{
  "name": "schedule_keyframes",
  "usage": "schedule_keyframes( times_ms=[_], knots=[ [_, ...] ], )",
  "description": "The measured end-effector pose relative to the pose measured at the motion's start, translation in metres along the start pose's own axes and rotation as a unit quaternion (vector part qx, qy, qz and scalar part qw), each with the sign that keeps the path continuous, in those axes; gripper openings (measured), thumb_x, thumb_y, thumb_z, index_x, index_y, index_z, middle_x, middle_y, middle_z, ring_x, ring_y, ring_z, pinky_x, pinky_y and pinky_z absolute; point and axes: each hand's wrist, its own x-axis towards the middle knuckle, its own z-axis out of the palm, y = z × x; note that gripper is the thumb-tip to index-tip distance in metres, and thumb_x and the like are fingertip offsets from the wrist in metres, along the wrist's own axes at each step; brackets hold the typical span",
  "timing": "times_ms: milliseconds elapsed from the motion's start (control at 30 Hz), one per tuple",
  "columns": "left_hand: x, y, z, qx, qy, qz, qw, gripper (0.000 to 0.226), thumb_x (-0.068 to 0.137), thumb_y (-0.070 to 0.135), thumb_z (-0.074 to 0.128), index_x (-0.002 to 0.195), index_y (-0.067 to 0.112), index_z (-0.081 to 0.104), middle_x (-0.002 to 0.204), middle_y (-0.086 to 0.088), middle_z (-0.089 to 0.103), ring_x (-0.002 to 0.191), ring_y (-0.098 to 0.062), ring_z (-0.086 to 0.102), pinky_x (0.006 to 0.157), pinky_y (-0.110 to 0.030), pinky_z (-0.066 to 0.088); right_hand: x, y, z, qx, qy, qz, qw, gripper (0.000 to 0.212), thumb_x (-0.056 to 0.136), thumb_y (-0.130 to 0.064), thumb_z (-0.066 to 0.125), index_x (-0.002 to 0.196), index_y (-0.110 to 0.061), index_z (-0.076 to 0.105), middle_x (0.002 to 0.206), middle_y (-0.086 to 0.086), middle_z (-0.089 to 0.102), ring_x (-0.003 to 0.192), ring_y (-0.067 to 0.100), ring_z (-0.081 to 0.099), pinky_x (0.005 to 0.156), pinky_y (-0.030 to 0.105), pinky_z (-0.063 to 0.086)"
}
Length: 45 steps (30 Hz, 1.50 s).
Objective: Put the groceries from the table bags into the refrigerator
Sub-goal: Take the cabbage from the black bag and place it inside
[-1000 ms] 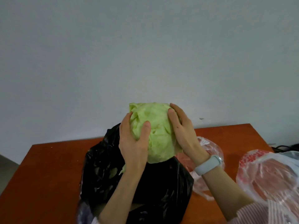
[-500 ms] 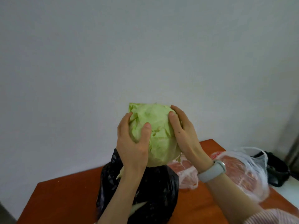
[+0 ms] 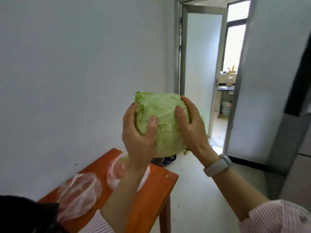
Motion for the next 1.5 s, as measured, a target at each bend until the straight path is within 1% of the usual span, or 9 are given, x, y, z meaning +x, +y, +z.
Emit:
schedule_keyframes(
  times_ms=[267,400,500,600,800,967,1100,1433,1500],
  knots=[
    [-0.104,0.068,0.297,-0.212,-0.154,-0.038,0.964,0.068,0.073,0.052,0.048,0.126,0.010,0.050,0.123,-0.008,0.057,0.114,-0.020,0.054,0.094,-0.047,0.046,0.030,0.051,-0.309,-0.202,0.174,-0.007,0.964,0.075,0.070,-0.067,0.034,0.131,-0.024,0.043,0.118,-0.012,0.043,0.107,0.006,0.045,0.087,0.014,0.037],
    [-0.152,0.105,0.409,-0.293,-0.222,-0.049,0.929,0.068,0.073,0.053,0.047,0.126,0.010,0.050,0.122,-0.009,0.057,0.111,-0.019,0.055,0.094,-0.039,0.048,0.029,0.066,-0.428,-0.273,0.240,0.009,0.932,0.072,0.072,-0.066,0.035,0.130,-0.025,0.044,0.131,-0.005,0.045,0.117,0.010,0.044,0.099,0.025,0.037],
    [-0.178,0.129,0.481,-0.329,-0.266,-0.036,0.906,0.069,0.073,0.054,0.046,0.125,0.010,0.049,0.121,-0.009,0.056,0.110,-0.019,0.055,0.091,-0.030,0.049,0.032,0.076,-0.497,-0.293,0.288,0.011,0.912,0.069,0.071,-0.065,0.036,0.127,-0.026,0.046,0.123,-0.009,0.047,0.109,0.001,0.046,0.091,0.008,0.034],
    [-0.199,0.146,0.551,-0.372,-0.298,-0.022,0.879,0.065,0.077,0.052,0.048,0.127,0.011,0.048,0.125,-0.009,0.054,0.114,-0.022,0.053,0.094,-0.046,0.048,0.039,0.087,-0.559,-0.324,0.323,0.003,0.889,0.069,0.072,-0.064,0.035,0.129,-0.026,0.046,0.121,-0.012,0.046,0.104,-0.008,0.045,0.082,-0.007,0.029],
    [-0.222,0.177,0.694,-0.457,-0.294,-0.017,0.839,0.066,0.076,0.048,0.050,0.127,0.006,0.050,0.126,-0.012,0.054,0.118,-0.024,0.051,0.098,-0.049,0.043,0.089,0.115,-0.676,-0.406,0.358,-0.043,0.840,0.067,0.074,-0.063,0.035,0.129,-0.025,0.046,0.120,-0.012,0.046,0.106,-0.006,0.044,0.088,-0.002,0.028],
    [-0.203,0.202,0.823,-0.502,-0.273,0.007,0.821,0.064,0.076,0.049,0.049,0.126,0.009,0.050,0.128,-0.013,0.054,0.120,-0.023,0.050,0.097,-0.049,0.043,0.169,0.141,-0.767,-0.444,0.361,-0.079,0.817,0.068,0.076,-0.062,0.035,0.131,-0.024,0.043,0.131,-0.003,0.048,0.117,0.008,0.045,0.099,0.024,0.037],
    [-0.187,0.222,0.916,-0.522,-0.269,0.013,0.809,0.058,0.076,0.049,0.049,0.125,0.018,0.049,0.129,-0.011,0.053,0.121,-0.023,0.050,0.097,-0.050,0.044,0.228,0.160,-0.834,-0.454,0.355,-0.092,0.812,0.068,0.076,-0.062,0.034,0.132,-0.025,0.040,0.132,-0.005,0.044,0.119,0.008,0.043,0.098,0.018,0.036],
    [-0.177,0.237,1.127,-0.476,-0.223,0.071,0.848,0.063,0.075,0.048,0.047,0.124,0.009,0.051,0.128,-0.013,0.053,0.119,-0.024,0.050,0.097,-0.048,0.043,0.352,0.250,-0.998,-0.405,0.333,-0.130,0.841,0.067,0.075,-0.062,0.035,0.130,-0.024,0.042,0.127,-0.008,0.046,0.114,0.001,0.045,0.096,0.009,0.033],
    [-0.175,0.233,1.171,-0.458,-0.216,0.083,0.858,0.065,0.075,0.050,0.046,0.123,0.007,0.052,0.127,-0.013,0.053,0.118,-0.024,0.050,0.098,-0.047,0.043,0.378,0.277,-1.031,-0.382,0.325,-0.128,0.856,0.068,0.074,-0.063,0.036,0.130,-0.025,0.041,0.129,-0.006,0.046,0.115,0.003,0.045,0.099,0.016,0.036]
  ],
)
